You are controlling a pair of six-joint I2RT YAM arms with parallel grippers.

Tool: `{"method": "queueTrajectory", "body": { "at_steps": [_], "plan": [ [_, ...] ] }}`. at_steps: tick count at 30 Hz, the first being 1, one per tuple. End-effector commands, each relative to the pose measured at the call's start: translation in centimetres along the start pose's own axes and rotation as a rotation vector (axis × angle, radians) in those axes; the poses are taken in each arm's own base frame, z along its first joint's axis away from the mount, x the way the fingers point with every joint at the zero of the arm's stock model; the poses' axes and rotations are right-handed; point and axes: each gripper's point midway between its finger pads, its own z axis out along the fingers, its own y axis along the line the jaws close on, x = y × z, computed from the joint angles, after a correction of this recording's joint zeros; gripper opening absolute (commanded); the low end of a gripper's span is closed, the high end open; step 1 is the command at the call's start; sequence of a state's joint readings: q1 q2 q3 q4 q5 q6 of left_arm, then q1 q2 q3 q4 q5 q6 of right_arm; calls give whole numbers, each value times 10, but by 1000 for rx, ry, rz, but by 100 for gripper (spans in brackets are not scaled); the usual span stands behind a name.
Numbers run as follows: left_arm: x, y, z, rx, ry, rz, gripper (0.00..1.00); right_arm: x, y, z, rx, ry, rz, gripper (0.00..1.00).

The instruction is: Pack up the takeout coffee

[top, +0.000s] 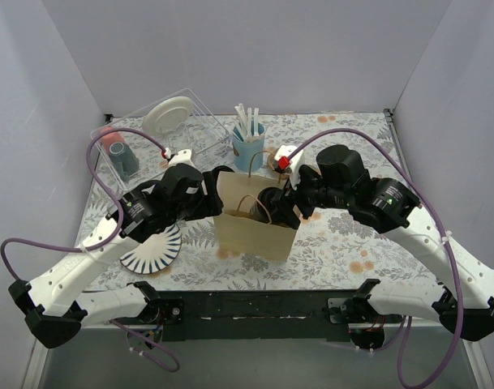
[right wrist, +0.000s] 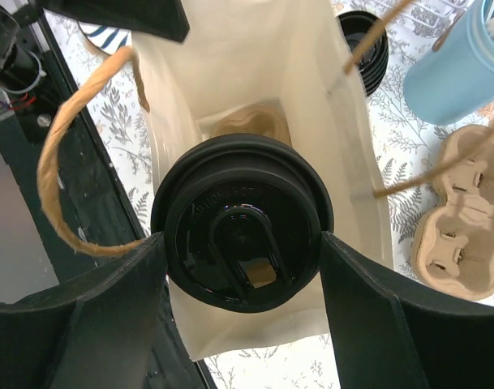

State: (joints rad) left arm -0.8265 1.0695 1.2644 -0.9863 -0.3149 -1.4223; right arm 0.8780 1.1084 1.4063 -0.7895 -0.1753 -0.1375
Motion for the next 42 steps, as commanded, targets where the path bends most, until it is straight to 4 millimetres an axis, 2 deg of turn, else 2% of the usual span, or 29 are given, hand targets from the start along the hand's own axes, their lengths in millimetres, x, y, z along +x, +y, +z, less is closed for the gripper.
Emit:
{"method": "queueTrajectory", "body": {
  "at_steps": [1, 5, 9, 14, 20, 29, 31, 32, 34, 36, 38, 40, 42],
  "plan": [
    [-12, 14, -23, -45, -49, -106, 66, -3, 0, -4, 34, -6, -54, 51],
    [-17, 2, -25, -1, -55, -141, 64, -1, 5, -9, 17, -39, -85, 51],
    [-14, -18, -20, 108, -36, -115, 62, 17, 6, -12, 11, 6, -102, 51],
    [-2, -11, -4, 87, -15, -6, 63, 14, -2, -9, 55, 5, -83, 50],
    [-28, -4, -4, 5, -99, 31, 63, 13, -6, 4, 71, 32, -78, 49],
    [-62, -24, 9, 39, -137, 57, 62, 17, -4, 9, 65, 70, -96, 49],
    [-66, -25, 15, 59, -117, 61, 60, 19, -4, 9, 68, 75, -96, 48],
    [-74, -18, 21, 46, -118, 42, 56, 18, -4, 8, 70, 70, -95, 48],
    [-77, -18, 25, 72, -103, 56, 50, 20, -4, 8, 71, 71, -94, 48],
    [-84, -26, 28, 127, -115, 84, 49, 22, -4, 8, 70, 73, -90, 47],
    [-84, -44, 26, 225, -104, 128, 49, 23, -4, 9, 67, 78, -91, 48],
    [-79, -55, 27, 291, -71, 154, 49, 24, -4, 10, 67, 79, -97, 48],
    [-75, -58, 30, 308, -54, 160, 49, 25, -5, 11, 69, 84, -99, 48]
  ]
}}
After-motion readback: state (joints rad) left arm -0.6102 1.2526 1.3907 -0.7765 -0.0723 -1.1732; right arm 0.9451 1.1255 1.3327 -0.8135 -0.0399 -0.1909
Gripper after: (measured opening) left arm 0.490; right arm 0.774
